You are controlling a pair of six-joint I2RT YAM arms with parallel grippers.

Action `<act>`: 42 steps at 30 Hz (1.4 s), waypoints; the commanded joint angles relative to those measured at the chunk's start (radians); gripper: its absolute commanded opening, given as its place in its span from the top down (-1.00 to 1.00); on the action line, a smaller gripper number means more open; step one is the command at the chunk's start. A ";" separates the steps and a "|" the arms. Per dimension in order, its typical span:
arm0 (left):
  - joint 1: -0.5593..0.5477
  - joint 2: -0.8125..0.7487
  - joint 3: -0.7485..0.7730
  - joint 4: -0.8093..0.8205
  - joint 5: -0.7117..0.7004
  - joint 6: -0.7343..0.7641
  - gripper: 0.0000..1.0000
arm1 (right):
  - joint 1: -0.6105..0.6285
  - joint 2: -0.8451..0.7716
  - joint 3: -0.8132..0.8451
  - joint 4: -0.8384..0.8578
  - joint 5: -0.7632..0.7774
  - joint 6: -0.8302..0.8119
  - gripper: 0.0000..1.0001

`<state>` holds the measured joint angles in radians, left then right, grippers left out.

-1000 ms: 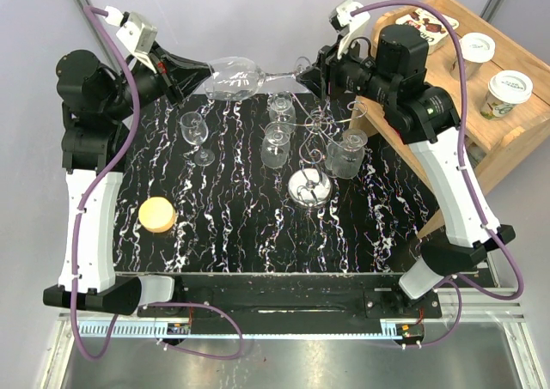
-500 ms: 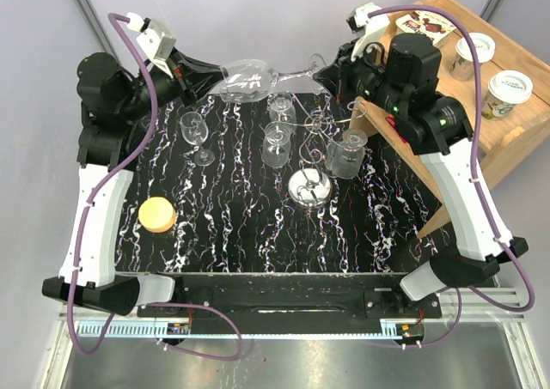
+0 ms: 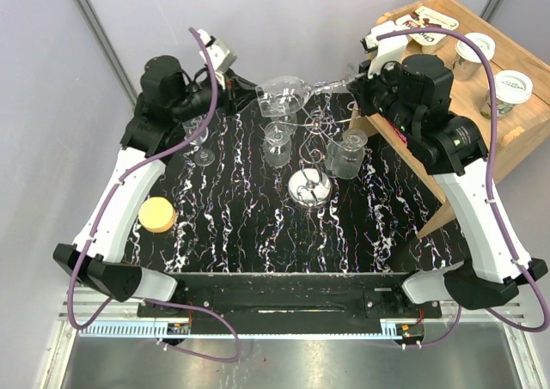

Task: Place the wine glass upside down on the wine glass rack
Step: Turn the wine glass upside down at the wine rack.

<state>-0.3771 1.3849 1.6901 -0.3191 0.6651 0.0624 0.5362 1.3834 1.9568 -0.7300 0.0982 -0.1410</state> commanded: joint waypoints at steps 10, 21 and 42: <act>-0.072 0.009 -0.076 0.077 0.031 0.020 0.32 | 0.010 -0.043 -0.061 0.113 0.124 -0.083 1.00; -0.072 -0.023 -0.127 0.075 0.039 0.066 -0.22 | -0.001 -0.043 -0.038 0.113 0.132 -0.094 1.00; -0.132 -0.005 0.265 -0.359 -0.137 0.346 -0.76 | 0.001 0.009 0.106 0.080 0.114 -0.174 1.00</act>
<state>-0.4541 1.3449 1.8027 -0.6342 0.6098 0.3851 0.5358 1.3838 1.9747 -0.7307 0.2237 -0.3161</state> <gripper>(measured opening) 0.878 0.021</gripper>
